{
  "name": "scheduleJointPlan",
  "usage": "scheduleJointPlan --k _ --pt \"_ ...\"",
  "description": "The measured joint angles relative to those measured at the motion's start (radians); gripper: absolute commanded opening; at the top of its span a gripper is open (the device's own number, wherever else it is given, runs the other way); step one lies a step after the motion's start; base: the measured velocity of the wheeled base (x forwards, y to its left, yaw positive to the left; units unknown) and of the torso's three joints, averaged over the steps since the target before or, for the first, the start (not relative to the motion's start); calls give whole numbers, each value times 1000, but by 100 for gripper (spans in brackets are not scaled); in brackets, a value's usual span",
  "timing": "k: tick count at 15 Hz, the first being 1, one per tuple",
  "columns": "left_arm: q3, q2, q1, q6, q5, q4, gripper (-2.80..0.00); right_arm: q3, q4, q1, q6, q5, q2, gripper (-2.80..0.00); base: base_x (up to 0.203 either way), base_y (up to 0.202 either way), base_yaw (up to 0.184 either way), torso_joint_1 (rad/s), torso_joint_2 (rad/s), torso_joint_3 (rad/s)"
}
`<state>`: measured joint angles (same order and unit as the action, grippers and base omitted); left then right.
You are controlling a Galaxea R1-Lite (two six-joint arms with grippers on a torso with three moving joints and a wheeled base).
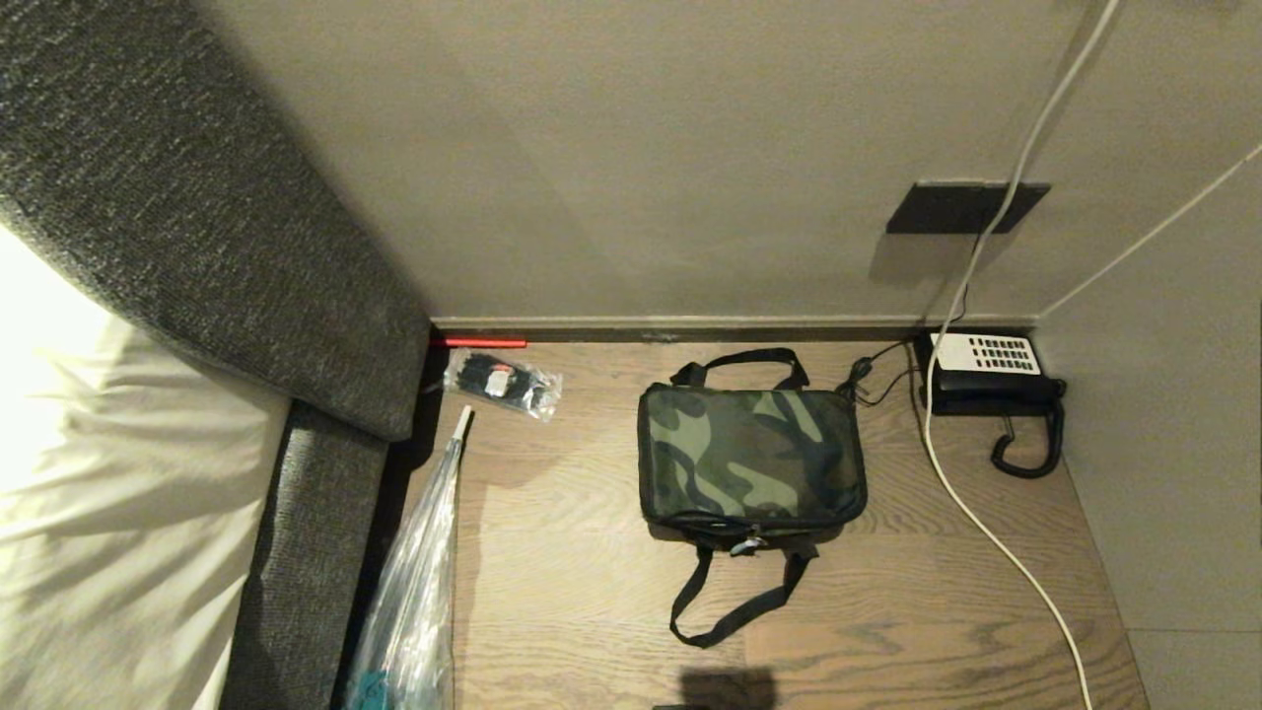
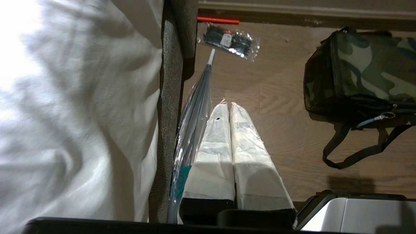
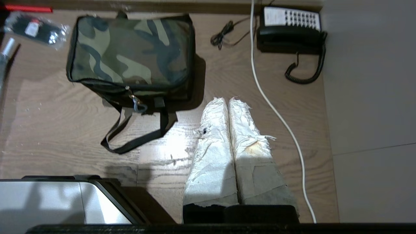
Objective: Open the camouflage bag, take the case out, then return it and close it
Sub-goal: Open the top of the storage box
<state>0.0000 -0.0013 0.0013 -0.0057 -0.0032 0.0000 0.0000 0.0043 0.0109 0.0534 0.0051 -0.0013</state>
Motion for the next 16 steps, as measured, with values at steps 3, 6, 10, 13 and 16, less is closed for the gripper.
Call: scheduleJointPlan --k 3,6,10,13,16 --pt "0 0 0 0 0 0 -280 0 0 0 0 0 0 -280 0 0 0 3 4 -199" --pt "0 0 0 0 0 0 -280 0 0 0 0 0 0 -280 0 0 0 2 3 -197" --pt "0 0 0 0 0 0 -280 0 0 0 0 0 0 -280 0 0 0 2 4 -199" --pt "0 0 0 0 0 0 -280 0 0 0 0 0 0 -280 0 0 0 4 3 -199" --pt "0 0 0 3 0 0 -280 0 0 0 0 0 1 -280 0 0 0 5 2 -155"
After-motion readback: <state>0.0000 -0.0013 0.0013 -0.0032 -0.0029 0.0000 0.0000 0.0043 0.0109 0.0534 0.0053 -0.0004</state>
